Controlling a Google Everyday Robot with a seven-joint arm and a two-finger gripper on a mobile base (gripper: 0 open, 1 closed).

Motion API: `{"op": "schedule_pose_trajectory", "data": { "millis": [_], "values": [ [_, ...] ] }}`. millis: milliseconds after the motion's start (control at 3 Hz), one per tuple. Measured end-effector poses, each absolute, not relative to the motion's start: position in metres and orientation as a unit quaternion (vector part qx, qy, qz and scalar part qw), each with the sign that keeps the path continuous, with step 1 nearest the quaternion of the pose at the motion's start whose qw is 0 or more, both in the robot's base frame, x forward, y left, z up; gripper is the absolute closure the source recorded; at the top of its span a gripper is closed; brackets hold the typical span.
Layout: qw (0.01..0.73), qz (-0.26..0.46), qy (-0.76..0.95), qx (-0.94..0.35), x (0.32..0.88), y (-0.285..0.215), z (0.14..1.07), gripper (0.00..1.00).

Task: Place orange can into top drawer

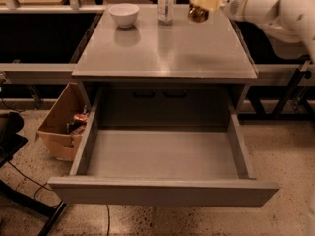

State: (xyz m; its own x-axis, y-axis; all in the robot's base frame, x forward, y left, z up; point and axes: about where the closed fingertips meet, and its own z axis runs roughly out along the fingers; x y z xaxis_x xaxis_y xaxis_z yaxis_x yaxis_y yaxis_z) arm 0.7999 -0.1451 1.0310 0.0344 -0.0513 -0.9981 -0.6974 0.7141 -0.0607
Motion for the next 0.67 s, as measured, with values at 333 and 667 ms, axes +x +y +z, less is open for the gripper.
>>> {"op": "schedule_pose_trajectory", "data": {
  "millis": [333, 667],
  "values": [
    [0.713, 0.194, 0.612, -0.283, 0.717, -0.161, 1.123, 1.0],
    [0.737, 0.192, 0.586, -0.276, 0.647, -0.141, 1.157, 1.0]
  ]
}}
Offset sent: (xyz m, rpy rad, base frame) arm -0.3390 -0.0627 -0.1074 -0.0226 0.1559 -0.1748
